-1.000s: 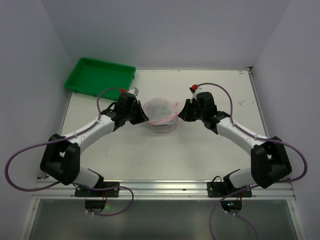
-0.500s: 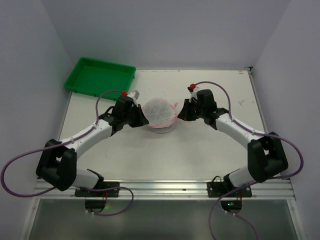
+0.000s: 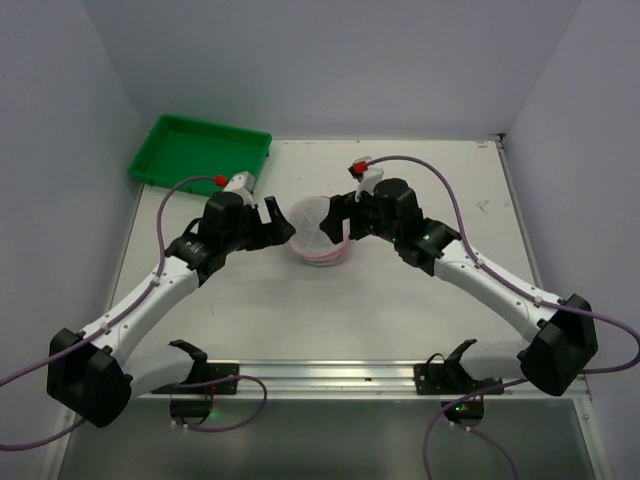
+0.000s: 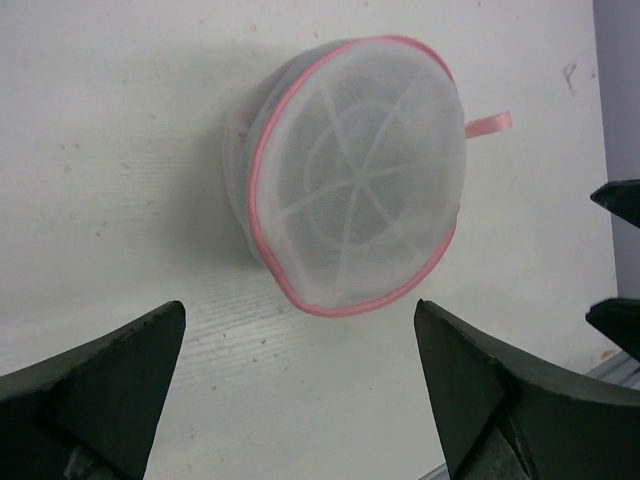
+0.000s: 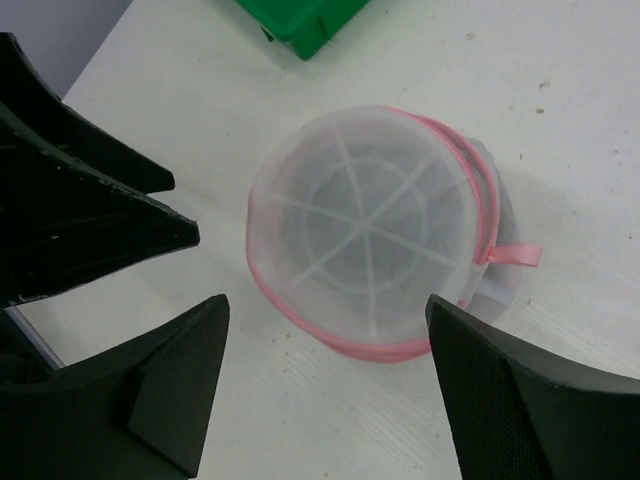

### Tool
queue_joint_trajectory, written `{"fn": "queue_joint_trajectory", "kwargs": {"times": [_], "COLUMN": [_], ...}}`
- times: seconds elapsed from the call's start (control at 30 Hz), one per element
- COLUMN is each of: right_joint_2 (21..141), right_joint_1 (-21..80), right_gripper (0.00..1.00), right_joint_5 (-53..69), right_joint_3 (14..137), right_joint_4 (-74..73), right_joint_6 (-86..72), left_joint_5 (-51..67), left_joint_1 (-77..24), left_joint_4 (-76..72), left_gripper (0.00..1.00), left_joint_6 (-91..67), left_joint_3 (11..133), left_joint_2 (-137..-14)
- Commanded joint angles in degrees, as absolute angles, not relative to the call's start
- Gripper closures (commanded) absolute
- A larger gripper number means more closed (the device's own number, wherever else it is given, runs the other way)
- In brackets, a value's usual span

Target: Unzip the laundry bag and remove the bra

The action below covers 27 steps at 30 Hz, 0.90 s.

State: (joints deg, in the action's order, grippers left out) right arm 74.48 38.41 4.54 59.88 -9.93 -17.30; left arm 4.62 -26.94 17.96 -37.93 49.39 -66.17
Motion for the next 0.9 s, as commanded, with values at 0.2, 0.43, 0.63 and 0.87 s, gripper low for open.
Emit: {"fn": "queue_joint_trajectory", "kwargs": {"times": [0.2,0.43,0.63,0.87], "right_joint_2": [87.9,101.3,110.2,114.8], "right_joint_1": [50.2,57.0,59.0,59.1], "right_gripper": [0.18,0.23,0.3,0.42], "right_joint_5": [-16.5,-27.0,-34.6,-40.1], "right_joint_3": [74.9,86.3,93.2,97.8], "right_joint_4": [-9.6,-15.8,-21.2,-25.9], "right_joint_6": [-15.2,-17.4,-19.8,-21.8], "left_joint_5": [-5.4,-6.2,-6.3,-3.4], "left_joint_1": [-17.8,-9.4,-7.0,-5.8], "left_joint_4": [26.3,26.7,23.7,22.9], "left_gripper": [0.0,0.0,0.0,0.0], "left_joint_6": [-34.8,-29.6,-27.9,-27.1], "left_joint_3": [48.3,45.5,42.2,42.2], "left_joint_2": [-62.5,-63.4,-63.5,-63.5]}}
